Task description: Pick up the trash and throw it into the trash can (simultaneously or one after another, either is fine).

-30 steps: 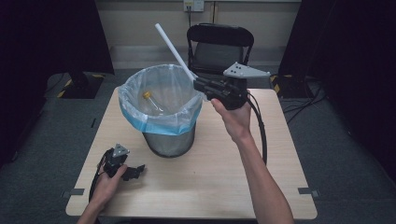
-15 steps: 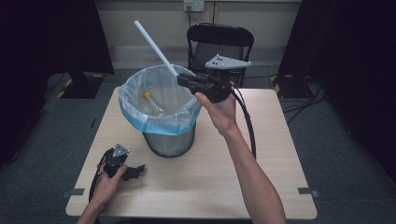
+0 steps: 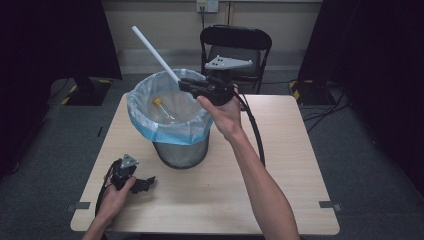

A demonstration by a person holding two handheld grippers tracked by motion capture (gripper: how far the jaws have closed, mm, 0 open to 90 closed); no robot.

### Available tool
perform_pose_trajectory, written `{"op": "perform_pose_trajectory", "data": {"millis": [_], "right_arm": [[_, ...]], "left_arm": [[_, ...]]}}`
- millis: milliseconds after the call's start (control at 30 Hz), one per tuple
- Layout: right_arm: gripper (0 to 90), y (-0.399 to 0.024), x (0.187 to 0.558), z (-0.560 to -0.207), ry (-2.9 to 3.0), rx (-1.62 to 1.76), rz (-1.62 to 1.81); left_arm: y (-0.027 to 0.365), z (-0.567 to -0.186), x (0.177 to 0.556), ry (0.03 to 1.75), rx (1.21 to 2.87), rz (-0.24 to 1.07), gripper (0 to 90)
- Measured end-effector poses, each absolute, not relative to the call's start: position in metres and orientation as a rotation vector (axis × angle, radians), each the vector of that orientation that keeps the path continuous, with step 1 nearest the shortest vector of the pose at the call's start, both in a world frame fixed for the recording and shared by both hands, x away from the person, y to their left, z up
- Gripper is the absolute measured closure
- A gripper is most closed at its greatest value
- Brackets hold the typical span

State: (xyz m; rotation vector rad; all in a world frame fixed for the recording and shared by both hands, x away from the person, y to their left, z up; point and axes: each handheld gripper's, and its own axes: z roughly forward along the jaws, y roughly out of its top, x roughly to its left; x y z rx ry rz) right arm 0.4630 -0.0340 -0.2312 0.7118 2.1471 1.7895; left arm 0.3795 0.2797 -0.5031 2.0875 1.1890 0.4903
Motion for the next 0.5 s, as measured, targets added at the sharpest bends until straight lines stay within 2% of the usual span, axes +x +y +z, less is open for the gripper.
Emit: {"op": "perform_pose_trajectory", "data": {"millis": [133, 267, 500], "right_arm": [[79.5, -0.0314, 0.4689, -0.2344, 2.185, 0.725, 1.770], [58.8, -0.0316, 0.4730, -0.2384, 2.181, 0.772, 1.768], [43.4, -0.0316, 0.4743, -0.2388, 2.171, 0.805, 1.759]], "left_arm": [[0.2797, -0.5031, 0.3795, 1.189, 2.088, 0.490, 0.0], [0.2797, -0.5031, 0.3795, 1.189, 2.088, 0.490, 0.0], [0.2797, -0.5031, 0.3795, 1.189, 2.088, 0.490, 0.0]]}}
